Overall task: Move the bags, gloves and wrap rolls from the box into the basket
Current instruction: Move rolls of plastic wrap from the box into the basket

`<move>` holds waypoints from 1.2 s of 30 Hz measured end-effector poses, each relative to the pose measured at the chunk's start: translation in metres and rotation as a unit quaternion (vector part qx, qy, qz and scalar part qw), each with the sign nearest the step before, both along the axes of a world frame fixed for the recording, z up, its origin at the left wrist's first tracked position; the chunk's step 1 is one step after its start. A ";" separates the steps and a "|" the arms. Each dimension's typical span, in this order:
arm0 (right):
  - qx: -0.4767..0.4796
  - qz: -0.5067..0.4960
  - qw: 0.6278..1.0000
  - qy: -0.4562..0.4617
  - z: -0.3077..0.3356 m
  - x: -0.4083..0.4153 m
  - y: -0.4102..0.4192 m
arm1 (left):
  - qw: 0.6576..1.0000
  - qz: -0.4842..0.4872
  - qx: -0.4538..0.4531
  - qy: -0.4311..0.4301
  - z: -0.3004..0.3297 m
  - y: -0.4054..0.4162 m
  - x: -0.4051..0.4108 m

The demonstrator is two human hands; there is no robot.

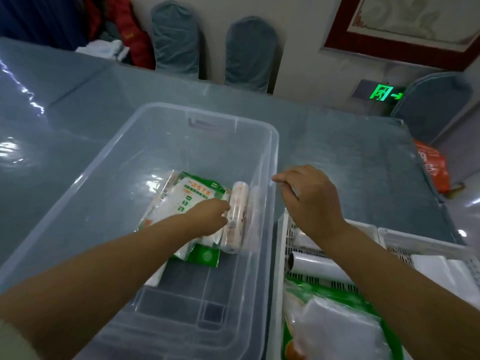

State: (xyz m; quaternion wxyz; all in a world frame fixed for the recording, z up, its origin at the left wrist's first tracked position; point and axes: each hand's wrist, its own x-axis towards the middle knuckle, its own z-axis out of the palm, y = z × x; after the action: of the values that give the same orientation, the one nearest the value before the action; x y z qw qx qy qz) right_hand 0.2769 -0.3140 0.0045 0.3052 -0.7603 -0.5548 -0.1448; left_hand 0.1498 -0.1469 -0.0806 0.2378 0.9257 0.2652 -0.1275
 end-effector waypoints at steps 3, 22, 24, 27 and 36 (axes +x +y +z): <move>-0.002 -0.012 1.000 0.020 -0.003 -0.011 0.009 | 0.995 0.062 -0.072 -0.010 -0.026 -0.001 0.015; 0.021 -0.047 0.998 0.037 -0.018 -0.028 0.012 | 0.819 0.347 -0.413 -0.197 0.001 -0.022 0.016; 0.012 -0.032 0.998 0.044 -0.019 -0.027 0.009 | 0.802 0.349 -0.418 -0.246 0.022 -0.017 0.010; -0.018 -0.002 0.998 0.061 -0.012 -0.021 0.005 | 0.781 0.328 -0.415 -0.333 0.054 -0.014 0.001; 0.070 -0.076 0.985 -0.135 0.044 0.034 -0.020 | 0.827 0.196 -0.389 -0.355 0.139 -0.040 0.011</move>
State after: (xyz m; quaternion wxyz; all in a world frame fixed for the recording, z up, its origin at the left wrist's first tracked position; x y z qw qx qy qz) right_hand 0.3110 -0.3339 0.0488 0.2684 -0.7502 -0.5202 -0.3074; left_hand 0.1607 -0.1870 0.0581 0.6759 0.6667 0.2664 0.1664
